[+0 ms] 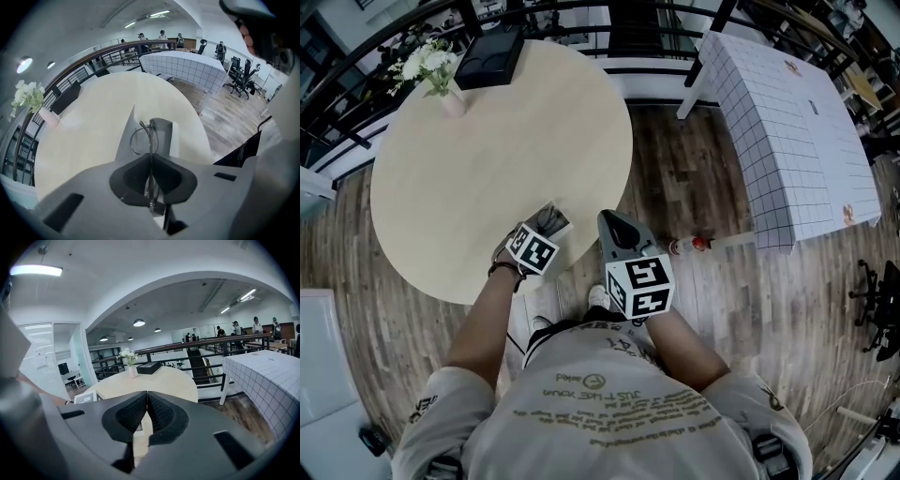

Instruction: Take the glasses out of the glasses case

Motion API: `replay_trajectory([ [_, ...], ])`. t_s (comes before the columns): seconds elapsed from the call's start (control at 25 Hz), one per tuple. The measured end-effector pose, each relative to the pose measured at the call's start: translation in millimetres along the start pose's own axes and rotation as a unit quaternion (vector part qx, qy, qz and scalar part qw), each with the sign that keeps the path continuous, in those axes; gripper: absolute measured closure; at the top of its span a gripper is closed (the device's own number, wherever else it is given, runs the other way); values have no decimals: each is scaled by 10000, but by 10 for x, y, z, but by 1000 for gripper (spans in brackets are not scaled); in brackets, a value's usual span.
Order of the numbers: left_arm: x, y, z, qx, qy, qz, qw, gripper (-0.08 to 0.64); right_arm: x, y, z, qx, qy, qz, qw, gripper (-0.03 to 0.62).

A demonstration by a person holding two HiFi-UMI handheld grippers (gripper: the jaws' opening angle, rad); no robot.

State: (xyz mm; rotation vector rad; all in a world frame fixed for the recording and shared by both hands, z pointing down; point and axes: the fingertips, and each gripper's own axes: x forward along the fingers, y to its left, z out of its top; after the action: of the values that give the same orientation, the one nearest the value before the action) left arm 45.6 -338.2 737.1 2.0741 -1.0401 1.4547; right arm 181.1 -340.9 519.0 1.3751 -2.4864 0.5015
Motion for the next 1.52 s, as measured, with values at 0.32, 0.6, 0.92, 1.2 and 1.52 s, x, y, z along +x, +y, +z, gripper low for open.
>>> replay_trajectory([
  [0.32,-411,7,117,-456,-769,-54,9960,535,107,185,137,-108,-62,243,9996,577],
  [0.6,-876,18,275,-843,-1646,-110,9827,535,168,400,185,-233,-103,459,9986,577],
  [0.92,-1611,231,342,-1698,-2680,284,9479,535,194,783,260,-398,-205,738,9963,577],
  [1.2,-2155,609,380,-2400,-3486,933,9012,535,357,1076,548,-559,-644,1130,9899,577],
  [1.52,-2875,828,218,-2775,-3914,1749,8597,535,447,1399,676,-621,-781,1438,9846,578],
])
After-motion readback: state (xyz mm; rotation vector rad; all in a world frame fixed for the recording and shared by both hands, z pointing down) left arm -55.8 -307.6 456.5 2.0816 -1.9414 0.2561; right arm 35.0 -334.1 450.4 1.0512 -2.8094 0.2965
